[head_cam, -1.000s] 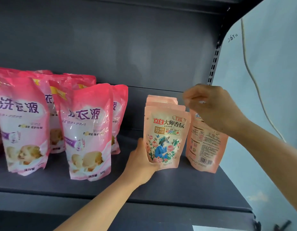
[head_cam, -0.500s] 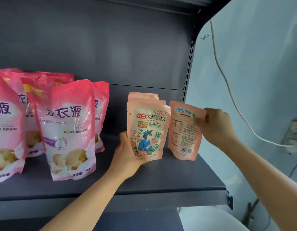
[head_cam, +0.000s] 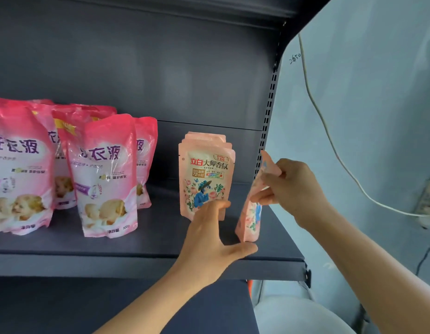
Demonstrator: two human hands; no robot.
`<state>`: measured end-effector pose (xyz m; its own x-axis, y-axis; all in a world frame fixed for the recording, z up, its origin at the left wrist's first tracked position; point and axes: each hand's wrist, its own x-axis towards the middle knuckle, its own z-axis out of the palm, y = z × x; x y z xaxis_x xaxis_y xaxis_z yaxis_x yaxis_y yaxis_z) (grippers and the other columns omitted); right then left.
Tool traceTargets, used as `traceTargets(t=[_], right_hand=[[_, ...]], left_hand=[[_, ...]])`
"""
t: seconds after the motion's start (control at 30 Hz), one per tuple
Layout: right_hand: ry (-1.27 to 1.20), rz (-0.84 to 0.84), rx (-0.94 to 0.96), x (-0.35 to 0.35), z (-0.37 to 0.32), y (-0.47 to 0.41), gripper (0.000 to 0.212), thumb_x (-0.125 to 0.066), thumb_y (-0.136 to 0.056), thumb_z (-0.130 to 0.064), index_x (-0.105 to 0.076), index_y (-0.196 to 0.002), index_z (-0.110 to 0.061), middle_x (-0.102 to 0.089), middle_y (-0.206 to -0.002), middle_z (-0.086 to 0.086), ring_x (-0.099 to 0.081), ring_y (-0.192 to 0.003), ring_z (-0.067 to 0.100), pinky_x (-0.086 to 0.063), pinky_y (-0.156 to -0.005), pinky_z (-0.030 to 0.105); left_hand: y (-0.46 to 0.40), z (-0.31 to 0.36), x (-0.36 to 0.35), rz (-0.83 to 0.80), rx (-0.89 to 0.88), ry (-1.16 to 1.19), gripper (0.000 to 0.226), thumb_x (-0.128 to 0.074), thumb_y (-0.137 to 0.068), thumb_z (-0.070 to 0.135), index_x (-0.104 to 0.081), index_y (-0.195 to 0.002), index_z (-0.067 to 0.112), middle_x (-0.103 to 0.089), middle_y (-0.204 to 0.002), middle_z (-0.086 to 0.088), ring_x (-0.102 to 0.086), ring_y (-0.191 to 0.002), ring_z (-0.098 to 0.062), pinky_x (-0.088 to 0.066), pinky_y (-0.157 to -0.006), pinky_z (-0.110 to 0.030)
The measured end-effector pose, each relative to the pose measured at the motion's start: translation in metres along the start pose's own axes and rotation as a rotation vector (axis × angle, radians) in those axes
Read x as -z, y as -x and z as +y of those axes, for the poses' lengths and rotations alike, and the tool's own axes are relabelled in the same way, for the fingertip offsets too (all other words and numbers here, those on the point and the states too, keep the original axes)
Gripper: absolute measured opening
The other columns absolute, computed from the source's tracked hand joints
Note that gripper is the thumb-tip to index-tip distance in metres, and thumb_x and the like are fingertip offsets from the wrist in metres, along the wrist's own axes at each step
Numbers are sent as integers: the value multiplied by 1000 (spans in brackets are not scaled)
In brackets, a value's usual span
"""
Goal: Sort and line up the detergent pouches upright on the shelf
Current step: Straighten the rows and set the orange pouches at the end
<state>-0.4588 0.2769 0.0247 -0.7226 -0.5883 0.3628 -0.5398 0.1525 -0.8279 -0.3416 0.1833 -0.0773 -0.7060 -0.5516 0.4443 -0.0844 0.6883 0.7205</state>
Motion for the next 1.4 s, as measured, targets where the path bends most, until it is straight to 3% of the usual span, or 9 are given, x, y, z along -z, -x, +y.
traceTargets(t=[0.17, 0.3, 0.37, 0.43, 0.5, 0.6, 0.87, 1.07, 1.4], right_hand=[[-181, -9, 0, 3, 5, 5, 24, -44, -97, -25, -56, -88, -6, -70, -78, 7, -71, -63, 22, -59, -64, 32], [-159, 166, -24, 11, 36, -4, 24, -41, -96, -18, -54, -97, 2, -65, -97, 22, -64, -90, 38, -55, -79, 51], [-94, 58, -113, 9, 55, -12, 31, -42, -95, -15, -49, -118, 4, -57, -113, 28, -53, -109, 46, -45, -94, 58], [-149, -147, -192, 3, 72, -14, 41, -44, -98, -19, -38, -137, -10, -53, -129, 14, -52, -119, 32, -41, -102, 48], [-269, -312, -197, -3, 84, -11, 42, -49, -97, -15, -36, -136, -14, -56, -127, 5, -56, -114, 18, -45, -98, 37], [-167, -421, -119, -14, 93, -1, 40, -61, -88, -7, -45, -124, -16, -63, -114, -3, -62, -103, 9, -54, -87, 30], [89, -211, 33, -73, 73, 18, 29, -67, -84, -15, -48, -105, -19, -62, -103, -7, -60, -91, 7, -46, -64, 13], [11, -150, 20, -95, 66, 25, 26, -70, -82, -13, -50, -95, -24, -64, -91, -12, -61, -82, -2, -47, -60, 8], [111, -17, 32, -95, 71, 35, 19, -65, -86, -10, -54, -83, -26, -62, -81, -18, -60, -75, -1, -45, -56, 6]], left_hand=[[-14, 4, -26, -56, 90, 90, 65, -77, -73, 35, -38, -124, 26, -54, -119, 14, -54, -99, 0, -45, -65, -3], [-25, 0, -42, 1, 153, 95, 56, -75, -74, 34, -42, -118, 26, -61, -116, 11, -61, -97, -4, -57, -79, -28], [-30, -1, -45, 19, 154, 55, 52, -73, -77, 30, -43, -119, 25, -59, -120, 9, -60, -103, -9, -56, -84, -35], [-32, -2, -43, 7, 161, 68, 50, -71, -79, 22, -45, -123, 22, -59, -123, 8, -58, -107, -10, -52, -80, -23], [-30, -3, -36, -37, 146, 110, 51, -70, -82, 13, -47, -127, 21, -60, -122, 9, -56, -107, -6, -43, -71, -6], [-22, -4, -16, -129, 113, 141, 52, -66, -86, 12, -47, -131, 28, -58, -116, 17, -52, -105, 1, -42, -70, -2], [-12, -30, 46, -109, 118, 169, 51, -59, -85, -1, -46, -98, 46, -54, -96, 33, -53, -97, 13, -40, -71, 1], [-13, -55, 64, -106, 132, 105, 71, -76, -73, 21, -36, -132, 32, -55, -122, 23, -52, -110, 8, -40, -78, -4], [-20, -62, 59, -138, 145, 118, 64, -80, -72, 26, -39, -121, 30, -55, -118, 25, -53, -103, 9, -42, -67, 1]])
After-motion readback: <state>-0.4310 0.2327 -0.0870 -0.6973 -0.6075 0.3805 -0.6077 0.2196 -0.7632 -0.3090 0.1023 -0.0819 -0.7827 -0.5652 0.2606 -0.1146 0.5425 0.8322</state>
